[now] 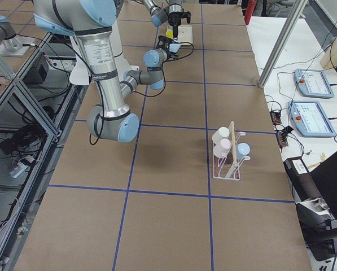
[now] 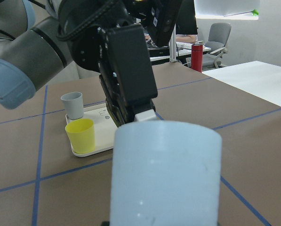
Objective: Transfer IKEA cup to right arm and place on rack
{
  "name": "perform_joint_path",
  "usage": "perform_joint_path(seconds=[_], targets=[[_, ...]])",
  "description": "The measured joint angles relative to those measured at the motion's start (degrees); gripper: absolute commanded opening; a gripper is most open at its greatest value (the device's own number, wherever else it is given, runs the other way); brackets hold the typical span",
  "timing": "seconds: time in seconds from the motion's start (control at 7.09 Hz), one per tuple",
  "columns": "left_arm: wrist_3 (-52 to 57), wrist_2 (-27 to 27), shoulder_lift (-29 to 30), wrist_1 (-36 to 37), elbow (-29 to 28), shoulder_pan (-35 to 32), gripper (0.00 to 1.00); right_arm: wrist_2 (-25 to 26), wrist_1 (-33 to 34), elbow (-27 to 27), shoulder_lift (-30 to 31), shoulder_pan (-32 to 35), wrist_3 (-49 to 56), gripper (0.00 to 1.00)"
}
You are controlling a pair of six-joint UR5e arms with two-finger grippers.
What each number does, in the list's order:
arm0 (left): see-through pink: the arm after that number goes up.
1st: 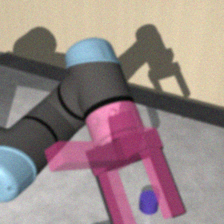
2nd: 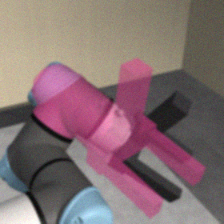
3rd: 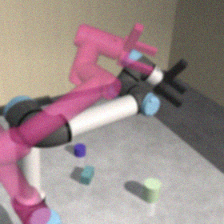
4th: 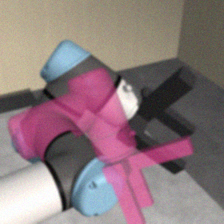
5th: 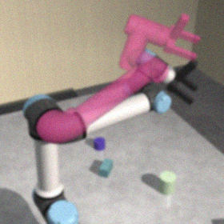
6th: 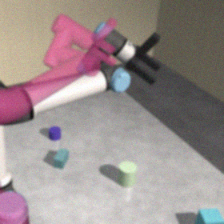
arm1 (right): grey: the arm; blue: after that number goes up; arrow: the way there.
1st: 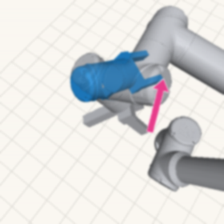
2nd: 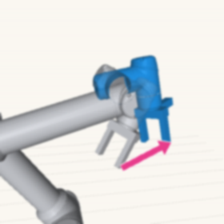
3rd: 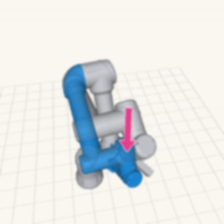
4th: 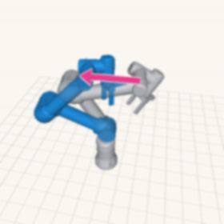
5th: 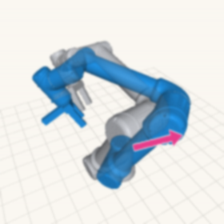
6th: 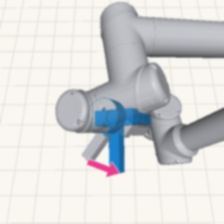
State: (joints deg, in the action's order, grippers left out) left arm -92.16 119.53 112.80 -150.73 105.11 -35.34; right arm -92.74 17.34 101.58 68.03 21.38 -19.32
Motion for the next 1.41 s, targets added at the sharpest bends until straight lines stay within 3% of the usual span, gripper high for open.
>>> perform_joint_path(seconds=[0.28,0.71,0.85,1.13,1.41], targets=[[0.57,0.08,-0.03,0.16,0.41,-0.39,1.00,0.01,0.04,0.05,0.80,0.12,-0.02,0.00],[6.19,-0.02,-2.79,0.80,-0.20,-3.05,1.00,-0.17,4.15,1.45,4.62,1.84,-0.85,0.00],[9.93,-0.14,-4.81,0.83,-0.35,-3.64,1.00,-0.34,9.25,2.17,5.68,3.66,-1.14,0.00],[12.68,-0.19,-6.76,0.80,-0.42,-3.99,1.00,-2.50,29.17,6.99,5.94,9.83,-0.49,0.00],[13.02,-0.24,-7.32,0.77,-0.42,-4.03,1.00,-10.57,50.55,10.66,4.39,19.36,7.15,0.00]])
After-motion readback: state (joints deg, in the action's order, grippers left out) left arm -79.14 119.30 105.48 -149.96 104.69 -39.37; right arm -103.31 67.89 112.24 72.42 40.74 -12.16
